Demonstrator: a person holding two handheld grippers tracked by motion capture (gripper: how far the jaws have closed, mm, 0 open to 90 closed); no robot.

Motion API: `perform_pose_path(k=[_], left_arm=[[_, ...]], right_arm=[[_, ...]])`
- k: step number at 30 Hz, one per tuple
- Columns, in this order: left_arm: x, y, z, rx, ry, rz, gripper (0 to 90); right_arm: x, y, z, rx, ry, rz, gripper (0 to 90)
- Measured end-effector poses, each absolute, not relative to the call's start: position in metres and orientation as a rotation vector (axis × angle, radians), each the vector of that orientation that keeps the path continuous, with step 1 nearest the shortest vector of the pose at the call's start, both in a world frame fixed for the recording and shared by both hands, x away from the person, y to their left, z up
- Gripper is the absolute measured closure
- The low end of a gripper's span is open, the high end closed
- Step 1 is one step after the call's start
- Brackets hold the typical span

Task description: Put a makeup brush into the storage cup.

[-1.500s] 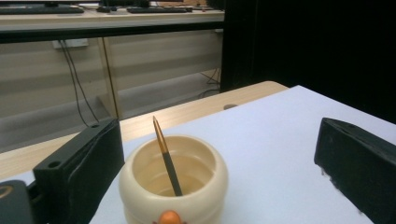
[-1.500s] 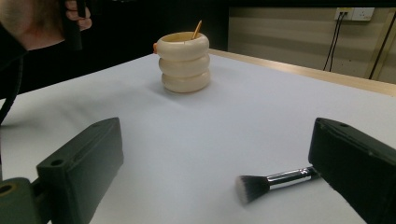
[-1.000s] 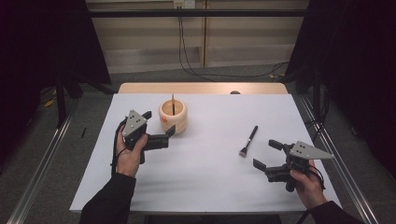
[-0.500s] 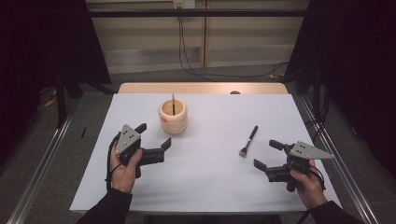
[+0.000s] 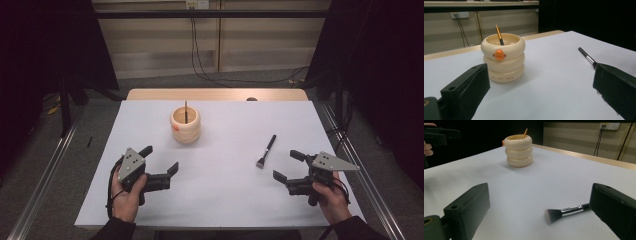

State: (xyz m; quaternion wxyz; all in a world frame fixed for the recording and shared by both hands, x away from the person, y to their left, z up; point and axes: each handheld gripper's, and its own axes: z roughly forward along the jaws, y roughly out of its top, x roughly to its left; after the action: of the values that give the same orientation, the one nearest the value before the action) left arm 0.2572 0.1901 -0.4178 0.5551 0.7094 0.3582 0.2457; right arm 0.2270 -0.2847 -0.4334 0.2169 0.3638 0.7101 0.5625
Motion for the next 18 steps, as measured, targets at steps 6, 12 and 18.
perform_pose_path(k=[6, 12, 18], left_arm=[[0.246, 0.195, -0.425, 1.673, 0.861, 0.579, 0.7], [0.236, 0.2, -0.43, 1.669, 0.864, 0.591, 0.7], [0.231, 0.205, -0.435, 1.664, 0.881, 0.594, 1.0]], right_arm=[[0.226, -0.287, -0.433, 1.021, 1.959, 1.557, 2.6], [0.225, -0.288, -0.434, 1.027, 1.949, 1.556, 2.6], [0.224, -0.288, -0.435, 1.009, 1.962, 1.556, 2.4]])
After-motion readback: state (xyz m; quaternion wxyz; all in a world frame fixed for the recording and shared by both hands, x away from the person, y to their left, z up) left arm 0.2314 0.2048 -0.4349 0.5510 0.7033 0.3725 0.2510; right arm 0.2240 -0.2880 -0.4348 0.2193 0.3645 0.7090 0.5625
